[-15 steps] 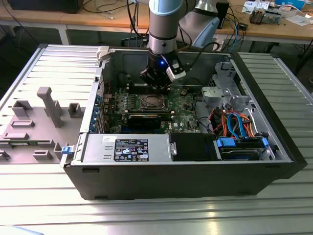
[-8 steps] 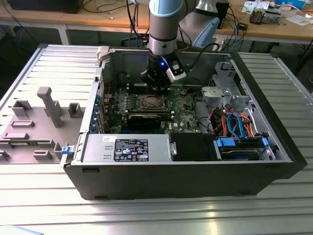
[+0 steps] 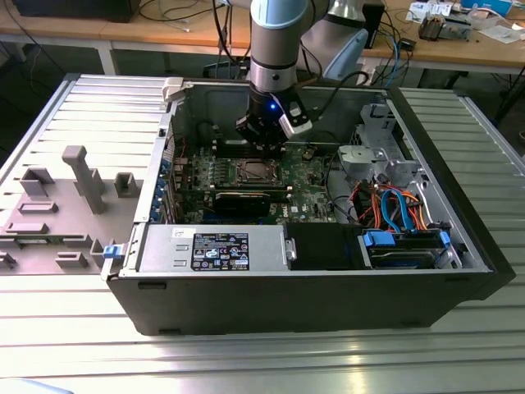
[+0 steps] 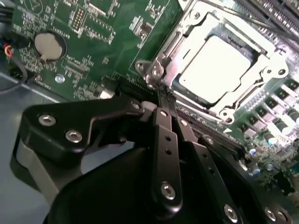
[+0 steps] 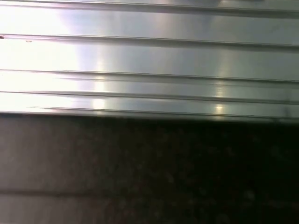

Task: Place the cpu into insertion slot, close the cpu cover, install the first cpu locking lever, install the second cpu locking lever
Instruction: 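Install the first cpu locking lever, then install the second cpu locking lever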

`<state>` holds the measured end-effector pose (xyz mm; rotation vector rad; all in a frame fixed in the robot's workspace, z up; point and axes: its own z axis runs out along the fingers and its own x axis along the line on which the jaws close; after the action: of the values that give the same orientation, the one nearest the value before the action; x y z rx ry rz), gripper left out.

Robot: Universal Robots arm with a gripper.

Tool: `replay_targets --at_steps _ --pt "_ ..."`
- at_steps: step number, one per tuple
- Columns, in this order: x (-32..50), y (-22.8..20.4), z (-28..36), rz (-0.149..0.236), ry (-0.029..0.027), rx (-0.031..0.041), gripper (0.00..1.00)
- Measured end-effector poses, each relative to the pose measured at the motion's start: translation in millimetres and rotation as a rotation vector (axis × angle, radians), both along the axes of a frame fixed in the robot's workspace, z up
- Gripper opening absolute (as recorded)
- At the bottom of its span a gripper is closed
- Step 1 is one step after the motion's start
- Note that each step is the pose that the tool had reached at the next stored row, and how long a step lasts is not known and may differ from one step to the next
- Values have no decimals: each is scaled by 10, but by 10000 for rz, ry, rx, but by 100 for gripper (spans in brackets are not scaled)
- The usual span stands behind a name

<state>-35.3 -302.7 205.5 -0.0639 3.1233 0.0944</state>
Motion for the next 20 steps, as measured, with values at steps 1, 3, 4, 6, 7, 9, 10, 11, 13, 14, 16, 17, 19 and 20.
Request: replay_targets --at_steps 1,3,4,6,7,9,10,11,13,14,16,17,19,20 --pt "0 0 16 -1 0 5 11" --pt "1 -9 21 3 1 6 11" --pt "1 -22 21 1 0 6 11" --pt "1 -60 21 1 2 4 11" --pt "1 -78 21 1 2 3 11" --pt "1 -87 20 -1 0 6 11" --pt "1 -87 20 -1 1 5 11" --pt "1 -88 21 0 1 5 11" --pt "1 -89 21 0 1 5 11" --pt "1 -89 21 0 1 5 11" --pt "1 -90 21 0 1 5 11" --pt "1 -91 21 0 1 6 11" --pt "1 -99 21 2 1 5 11" --pt "1 -105 21 0 1 5 11"
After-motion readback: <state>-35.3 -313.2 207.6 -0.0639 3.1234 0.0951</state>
